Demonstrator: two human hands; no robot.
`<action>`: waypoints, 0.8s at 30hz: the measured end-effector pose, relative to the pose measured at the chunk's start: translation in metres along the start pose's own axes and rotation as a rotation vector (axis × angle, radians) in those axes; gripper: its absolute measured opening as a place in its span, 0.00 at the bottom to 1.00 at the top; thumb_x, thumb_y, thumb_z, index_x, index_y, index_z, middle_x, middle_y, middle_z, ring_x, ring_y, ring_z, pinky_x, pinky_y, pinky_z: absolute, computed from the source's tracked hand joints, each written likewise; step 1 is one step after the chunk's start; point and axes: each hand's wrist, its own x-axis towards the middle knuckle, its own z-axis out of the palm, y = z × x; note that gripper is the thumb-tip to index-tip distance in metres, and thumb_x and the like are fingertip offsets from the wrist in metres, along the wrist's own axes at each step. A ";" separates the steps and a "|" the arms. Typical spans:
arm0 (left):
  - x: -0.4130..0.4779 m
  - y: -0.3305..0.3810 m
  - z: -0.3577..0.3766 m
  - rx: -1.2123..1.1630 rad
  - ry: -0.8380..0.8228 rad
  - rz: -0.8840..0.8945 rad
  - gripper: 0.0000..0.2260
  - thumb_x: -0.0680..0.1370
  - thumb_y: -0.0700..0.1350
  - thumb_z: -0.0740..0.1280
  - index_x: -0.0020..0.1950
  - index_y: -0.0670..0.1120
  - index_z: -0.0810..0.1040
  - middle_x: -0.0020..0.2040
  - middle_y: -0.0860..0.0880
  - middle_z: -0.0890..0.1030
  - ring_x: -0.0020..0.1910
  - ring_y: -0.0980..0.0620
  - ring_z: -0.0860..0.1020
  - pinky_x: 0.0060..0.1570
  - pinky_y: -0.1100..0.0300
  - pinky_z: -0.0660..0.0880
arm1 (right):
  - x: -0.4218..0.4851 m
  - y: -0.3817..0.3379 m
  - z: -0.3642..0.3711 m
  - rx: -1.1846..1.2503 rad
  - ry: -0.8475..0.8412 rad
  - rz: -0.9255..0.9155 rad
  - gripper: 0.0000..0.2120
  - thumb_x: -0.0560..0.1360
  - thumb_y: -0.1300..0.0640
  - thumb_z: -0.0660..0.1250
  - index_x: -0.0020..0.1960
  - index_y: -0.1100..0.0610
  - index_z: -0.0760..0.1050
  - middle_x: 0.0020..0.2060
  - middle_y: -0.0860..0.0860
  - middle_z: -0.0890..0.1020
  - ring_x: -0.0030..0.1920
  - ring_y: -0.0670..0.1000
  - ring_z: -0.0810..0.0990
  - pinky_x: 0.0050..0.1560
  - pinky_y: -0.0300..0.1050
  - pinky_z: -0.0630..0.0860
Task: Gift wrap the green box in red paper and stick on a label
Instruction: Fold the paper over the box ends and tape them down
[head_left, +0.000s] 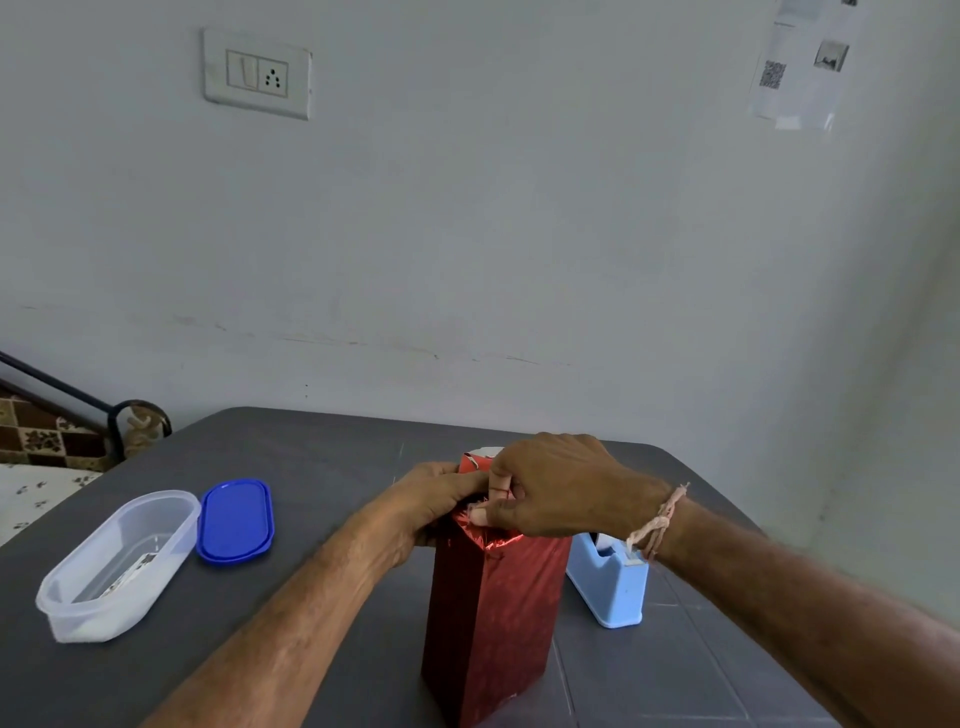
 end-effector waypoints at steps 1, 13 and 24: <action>-0.001 0.000 0.000 -0.001 -0.001 0.001 0.15 0.75 0.56 0.75 0.53 0.46 0.85 0.39 0.50 0.85 0.34 0.56 0.82 0.37 0.61 0.78 | 0.001 -0.001 0.001 -0.026 0.008 -0.001 0.20 0.77 0.32 0.65 0.50 0.48 0.82 0.45 0.46 0.84 0.47 0.50 0.80 0.46 0.45 0.69; -0.012 0.004 0.001 -0.044 -0.008 -0.005 0.15 0.75 0.54 0.76 0.55 0.46 0.85 0.47 0.46 0.88 0.39 0.53 0.84 0.38 0.62 0.81 | 0.001 0.016 0.020 0.227 0.059 0.232 0.35 0.65 0.20 0.66 0.52 0.50 0.69 0.41 0.43 0.78 0.42 0.48 0.77 0.41 0.46 0.68; -0.008 0.003 0.000 -0.006 -0.019 -0.005 0.13 0.75 0.57 0.75 0.51 0.49 0.85 0.39 0.51 0.86 0.34 0.56 0.83 0.39 0.60 0.78 | -0.005 0.021 0.029 0.448 0.191 0.264 0.28 0.69 0.28 0.70 0.57 0.46 0.69 0.44 0.42 0.78 0.46 0.46 0.79 0.42 0.43 0.71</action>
